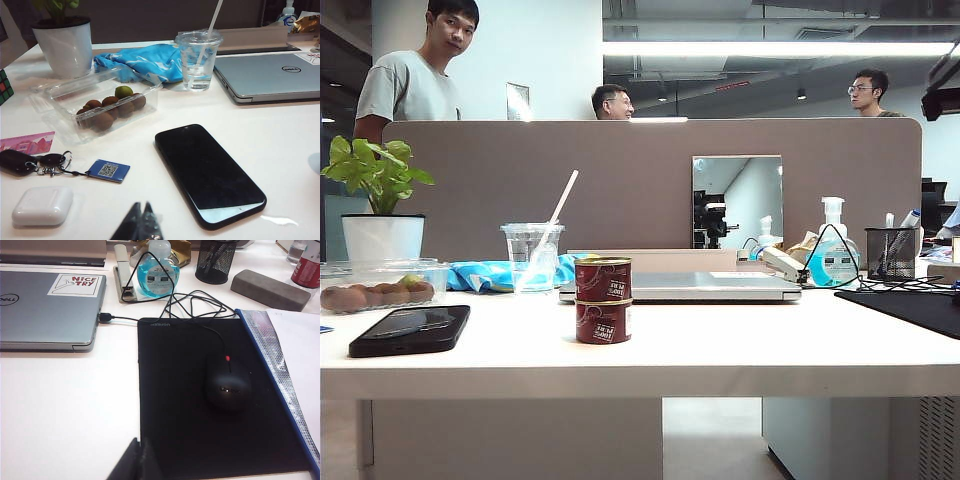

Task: Stack a can of tomatoes on the right onto the can of tomatoes on the left.

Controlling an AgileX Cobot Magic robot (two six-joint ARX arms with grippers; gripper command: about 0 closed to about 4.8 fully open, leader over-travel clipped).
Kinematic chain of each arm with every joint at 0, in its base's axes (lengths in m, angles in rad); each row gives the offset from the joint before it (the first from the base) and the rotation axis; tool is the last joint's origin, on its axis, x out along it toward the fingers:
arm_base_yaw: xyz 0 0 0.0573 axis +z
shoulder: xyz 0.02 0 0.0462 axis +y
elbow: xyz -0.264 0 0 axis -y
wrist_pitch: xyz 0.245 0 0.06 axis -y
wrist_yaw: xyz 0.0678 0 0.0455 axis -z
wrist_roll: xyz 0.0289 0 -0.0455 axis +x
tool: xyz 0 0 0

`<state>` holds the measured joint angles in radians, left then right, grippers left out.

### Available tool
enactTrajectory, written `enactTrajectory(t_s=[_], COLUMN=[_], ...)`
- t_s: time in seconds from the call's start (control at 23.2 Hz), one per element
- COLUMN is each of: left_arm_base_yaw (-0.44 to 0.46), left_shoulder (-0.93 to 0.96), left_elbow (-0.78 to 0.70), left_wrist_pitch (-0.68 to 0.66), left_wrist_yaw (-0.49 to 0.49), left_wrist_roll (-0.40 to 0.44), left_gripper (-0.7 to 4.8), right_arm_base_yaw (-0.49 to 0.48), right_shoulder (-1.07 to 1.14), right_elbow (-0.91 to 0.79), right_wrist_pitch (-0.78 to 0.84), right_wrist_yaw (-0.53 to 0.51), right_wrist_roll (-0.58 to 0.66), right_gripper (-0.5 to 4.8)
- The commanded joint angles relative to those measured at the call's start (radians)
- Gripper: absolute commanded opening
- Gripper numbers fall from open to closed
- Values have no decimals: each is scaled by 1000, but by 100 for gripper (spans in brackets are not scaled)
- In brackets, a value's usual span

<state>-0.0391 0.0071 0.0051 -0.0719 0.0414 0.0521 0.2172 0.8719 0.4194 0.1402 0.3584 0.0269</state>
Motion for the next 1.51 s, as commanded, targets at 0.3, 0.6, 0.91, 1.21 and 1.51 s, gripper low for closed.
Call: enactTrajectory(t_s=[0.3, 0.6, 0.91, 1.21, 1.51], left_arm_base_yaw=[2, 2, 2, 2, 2], left_shoulder=[0, 0, 0, 0, 0], left_elbow=[4, 4, 4, 4, 4], left_wrist_pitch=[5, 5, 5, 6, 5], left_wrist_yaw=[0, 0, 0, 4, 4], left_wrist_roll=[0, 0, 0, 0, 0], left_gripper=[-4, -4, -4, -4, -4], right_arm_base_yaw=[0, -56, -160, -190, -192], right_shoulder=[-10, -257, -510, -773, -872], right_elbow=[5, 4, -25, -217, -388], right_wrist_pitch=[12, -70, -80, -83, -82], right_wrist_yaw=[2, -39, -75, -180, -204], right_wrist_roll=[3, -7, -9, -8, 19], right_gripper=[-7, -7, -7, -7, -7])
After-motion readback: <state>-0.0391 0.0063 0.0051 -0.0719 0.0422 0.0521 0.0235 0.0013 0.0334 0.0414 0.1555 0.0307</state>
